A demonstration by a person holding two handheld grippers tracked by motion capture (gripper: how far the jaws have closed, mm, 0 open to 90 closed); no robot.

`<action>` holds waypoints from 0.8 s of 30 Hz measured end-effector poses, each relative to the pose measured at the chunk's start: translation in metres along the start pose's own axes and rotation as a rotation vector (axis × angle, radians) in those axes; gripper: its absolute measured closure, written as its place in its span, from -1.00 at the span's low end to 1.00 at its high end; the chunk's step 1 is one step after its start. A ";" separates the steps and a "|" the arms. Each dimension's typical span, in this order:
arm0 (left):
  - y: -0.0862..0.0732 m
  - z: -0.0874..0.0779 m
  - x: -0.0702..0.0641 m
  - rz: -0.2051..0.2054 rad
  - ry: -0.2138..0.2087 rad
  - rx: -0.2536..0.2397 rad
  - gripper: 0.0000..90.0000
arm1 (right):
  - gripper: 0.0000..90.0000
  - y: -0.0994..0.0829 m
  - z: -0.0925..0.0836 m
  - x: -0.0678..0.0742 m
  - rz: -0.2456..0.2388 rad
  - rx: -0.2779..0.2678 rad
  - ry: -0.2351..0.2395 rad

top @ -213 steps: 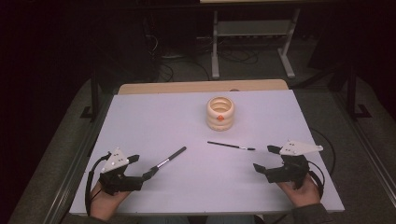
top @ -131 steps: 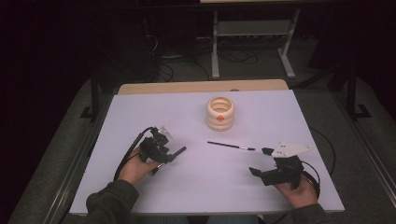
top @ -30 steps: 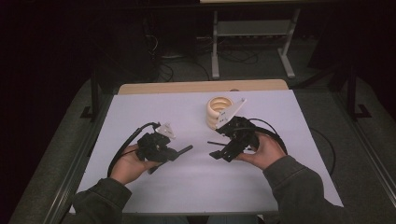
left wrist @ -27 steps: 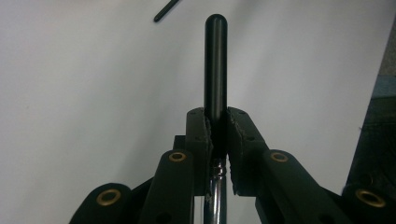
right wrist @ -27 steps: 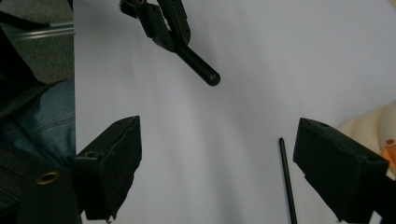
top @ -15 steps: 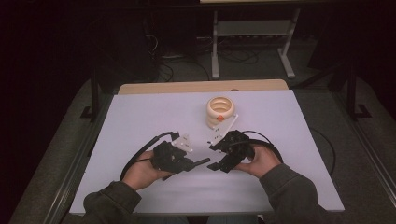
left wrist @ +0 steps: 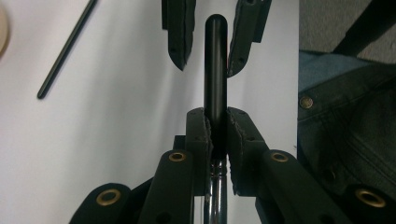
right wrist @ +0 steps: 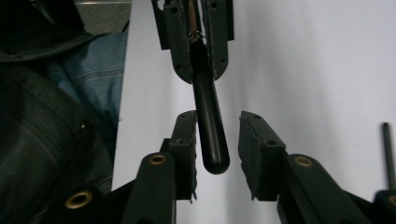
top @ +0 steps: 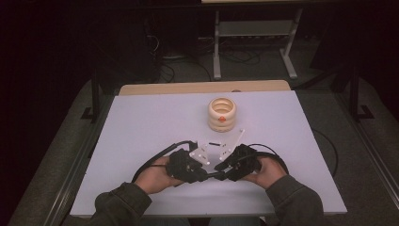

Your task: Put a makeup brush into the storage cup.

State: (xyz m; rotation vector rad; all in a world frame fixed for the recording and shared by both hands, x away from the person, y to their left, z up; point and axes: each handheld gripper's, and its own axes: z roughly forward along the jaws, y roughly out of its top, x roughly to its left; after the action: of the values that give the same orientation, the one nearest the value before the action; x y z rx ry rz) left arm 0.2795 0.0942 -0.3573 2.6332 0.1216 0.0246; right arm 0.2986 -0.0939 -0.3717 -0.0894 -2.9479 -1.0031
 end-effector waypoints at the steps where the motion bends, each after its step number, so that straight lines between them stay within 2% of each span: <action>1: 0.001 0.001 -0.001 0.009 -0.003 0.000 0.77 | 0.55 -0.001 0.001 0.001 -0.001 0.001 0.012; 4: 0.004 0.004 -0.006 0.042 -0.006 0.016 0.77 | 0.71 -0.005 0.003 0.003 -0.014 -0.003 0.058; 9: 0.003 0.006 -0.008 0.058 -0.012 0.015 0.77 | 0.74 -0.008 0.005 0.005 -0.034 -0.002 0.082; 11: 0.001 0.005 -0.007 0.037 -0.033 -0.005 0.74 | 0.74 -0.010 0.004 0.007 -0.035 -0.008 0.078; 12: 0.000 0.004 -0.006 0.039 -0.036 -0.003 0.71 | 0.74 -0.011 0.004 0.008 -0.038 -0.016 0.076; 15: -0.009 0.003 -0.005 0.004 -0.035 -0.002 0.48 | 0.74 -0.017 -0.002 0.010 -0.043 -0.018 0.052; 18: -0.019 0.001 -0.002 -0.027 -0.047 -0.009 0.38 | 0.74 -0.026 -0.012 0.010 -0.023 -0.067 0.037; 22: -0.023 0.001 0.000 -0.035 -0.046 -0.011 0.39 | 0.74 -0.034 -0.018 0.011 -0.014 -0.096 0.019; 24: -0.022 0.001 0.000 -0.030 -0.048 -0.012 0.45 | 0.74 -0.034 -0.018 0.011 -0.025 -0.101 0.014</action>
State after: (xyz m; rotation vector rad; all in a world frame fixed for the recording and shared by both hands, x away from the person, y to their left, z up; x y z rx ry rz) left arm 0.2777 0.1126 -0.3692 2.6173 0.1436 -0.0484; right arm 0.2851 -0.1317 -0.3777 -0.0475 -2.8924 -1.1511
